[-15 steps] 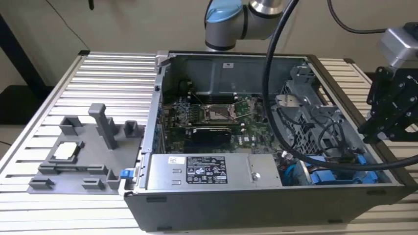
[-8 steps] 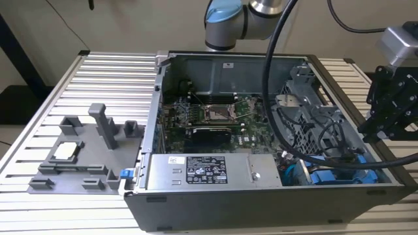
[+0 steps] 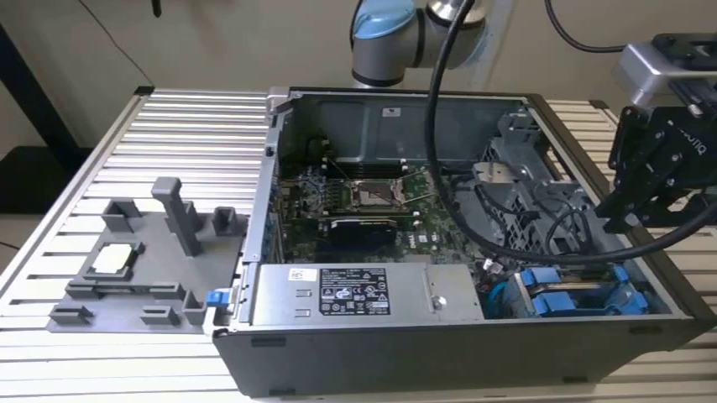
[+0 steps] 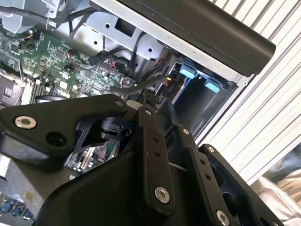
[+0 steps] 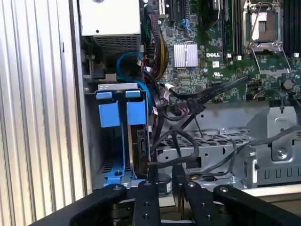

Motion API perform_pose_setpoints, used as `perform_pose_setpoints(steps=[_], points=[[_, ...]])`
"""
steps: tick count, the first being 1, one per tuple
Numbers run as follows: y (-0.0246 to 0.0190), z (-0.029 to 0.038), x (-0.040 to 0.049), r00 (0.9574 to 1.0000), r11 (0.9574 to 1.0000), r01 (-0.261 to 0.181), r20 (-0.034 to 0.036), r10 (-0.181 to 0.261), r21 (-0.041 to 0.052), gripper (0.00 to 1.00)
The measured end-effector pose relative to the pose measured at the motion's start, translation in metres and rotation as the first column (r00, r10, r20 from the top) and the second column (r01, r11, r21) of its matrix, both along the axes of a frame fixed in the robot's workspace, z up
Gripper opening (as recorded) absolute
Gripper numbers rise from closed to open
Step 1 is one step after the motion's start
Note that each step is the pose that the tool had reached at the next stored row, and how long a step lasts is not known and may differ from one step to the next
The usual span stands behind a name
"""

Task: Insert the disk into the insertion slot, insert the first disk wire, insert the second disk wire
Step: 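Insert the first disk wire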

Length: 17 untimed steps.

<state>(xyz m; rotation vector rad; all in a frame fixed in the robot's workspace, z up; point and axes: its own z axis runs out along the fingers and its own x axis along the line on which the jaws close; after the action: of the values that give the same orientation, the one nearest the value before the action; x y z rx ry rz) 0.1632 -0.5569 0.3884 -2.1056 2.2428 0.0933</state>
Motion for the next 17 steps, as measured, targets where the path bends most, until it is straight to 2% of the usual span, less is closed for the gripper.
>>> perform_pose_setpoints(steps=[3,5,10,14,15,17], points=[[0.0065,-0.0018,-0.0046,1.0000,1.0000,0.000,0.0063,0.000,-0.0001,0.27],[0.0089,-0.0026,-0.0067,1.0000,1.0000,0.000,0.0089,0.000,-0.0002,0.27],[0.0090,-0.0027,-0.0099,0.9999,1.0000,-0.005,0.0095,0.005,0.0004,0.27],[0.0091,-0.0029,-0.0104,0.9986,0.9986,-0.052,0.0108,0.052,0.0074,0.27],[0.0091,-0.0030,-0.0105,0.9980,0.9980,-0.063,0.0122,0.062,0.0102,0.27],[0.0091,-0.0031,-0.0116,0.9973,0.9974,-0.071,0.0205,0.070,0.0164,0.27]])
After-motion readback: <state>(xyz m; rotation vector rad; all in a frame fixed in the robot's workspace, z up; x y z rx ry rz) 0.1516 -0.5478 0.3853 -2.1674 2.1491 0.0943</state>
